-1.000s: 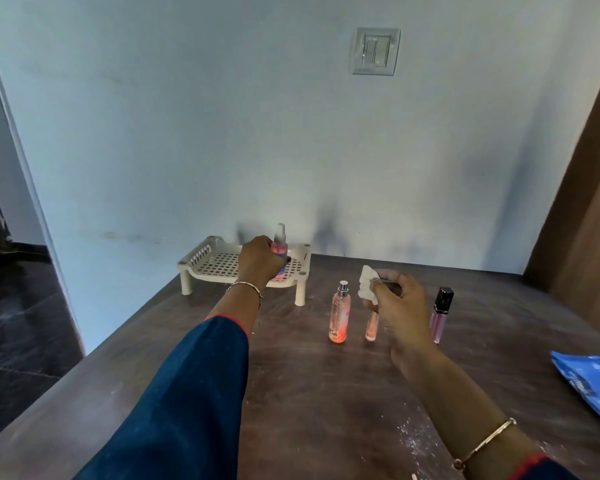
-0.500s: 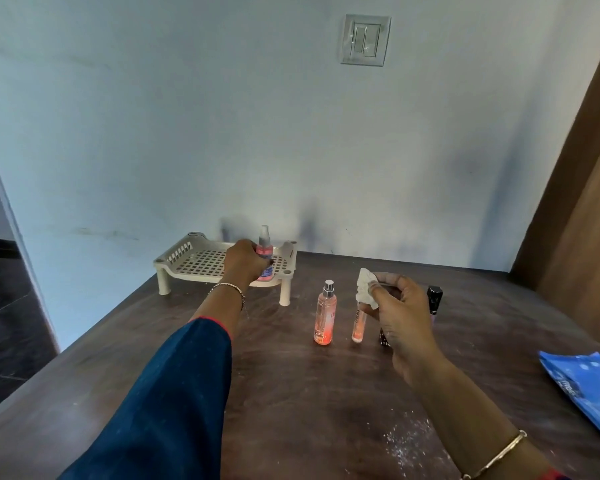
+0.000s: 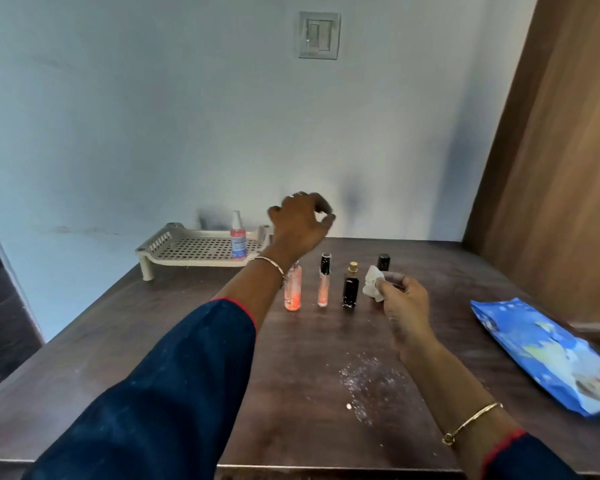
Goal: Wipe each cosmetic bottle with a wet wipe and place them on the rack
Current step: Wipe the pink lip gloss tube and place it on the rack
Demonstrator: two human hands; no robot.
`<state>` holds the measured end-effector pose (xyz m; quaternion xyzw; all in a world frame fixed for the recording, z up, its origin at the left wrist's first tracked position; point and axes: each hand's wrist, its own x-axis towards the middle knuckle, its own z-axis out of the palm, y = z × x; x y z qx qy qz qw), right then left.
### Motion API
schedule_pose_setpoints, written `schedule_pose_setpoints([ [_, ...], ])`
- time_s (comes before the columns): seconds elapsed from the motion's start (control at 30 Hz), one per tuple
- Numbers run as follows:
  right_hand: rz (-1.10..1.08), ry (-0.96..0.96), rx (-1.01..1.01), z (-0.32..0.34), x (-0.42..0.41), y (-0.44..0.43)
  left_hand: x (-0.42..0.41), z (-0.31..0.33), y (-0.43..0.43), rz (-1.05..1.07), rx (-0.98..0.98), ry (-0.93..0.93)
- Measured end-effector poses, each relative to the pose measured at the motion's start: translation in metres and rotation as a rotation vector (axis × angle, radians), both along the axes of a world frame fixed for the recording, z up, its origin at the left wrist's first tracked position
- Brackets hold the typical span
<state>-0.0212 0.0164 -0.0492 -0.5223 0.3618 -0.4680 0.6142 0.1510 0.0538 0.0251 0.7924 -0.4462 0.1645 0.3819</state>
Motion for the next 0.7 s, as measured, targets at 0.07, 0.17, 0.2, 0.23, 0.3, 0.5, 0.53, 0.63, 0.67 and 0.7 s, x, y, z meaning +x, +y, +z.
schedule_pose_setpoints([
  [0.07, -0.013, -0.017, 0.028, -0.004, -0.018, -0.009, -0.028, -0.002, -0.019, -0.106, 0.131, -0.022],
  [0.17, -0.027, -0.009, 0.046, -0.008, -0.038, -0.021, -0.053, -0.010, -0.042, -0.125, 0.316, -0.082],
  [0.2, -0.032, -0.009, 0.048, -0.009, -0.043, -0.026, -0.058, -0.013, -0.048, -0.118, 0.353, -0.085],
  [0.23, -0.037, -0.010, 0.050, -0.010, -0.047, -0.030, -0.062, -0.015, -0.054, -0.107, 0.376, -0.080],
  [0.3, -0.042, -0.011, 0.058, -0.012, -0.055, -0.037, -0.066, -0.019, -0.061, -0.089, 0.402, -0.053],
  [0.5, -0.055, -0.025, 0.057, -0.020, -0.067, -0.051, -0.068, -0.029, -0.075, -0.066, 0.495, -0.067],
  [0.53, -0.053, -0.027, 0.059, -0.021, -0.068, -0.052, -0.068, -0.031, -0.077, -0.068, 0.489, -0.061],
  [0.63, -0.045, -0.033, 0.062, -0.022, -0.070, -0.055, -0.067, -0.034, -0.081, -0.077, 0.454, -0.045],
  [0.67, -0.044, -0.034, 0.059, -0.022, -0.071, -0.056, -0.068, -0.034, -0.081, -0.076, 0.444, -0.044],
  [0.7, -0.044, -0.034, 0.058, -0.022, -0.071, -0.056, -0.068, -0.035, -0.082, -0.075, 0.434, -0.045],
])
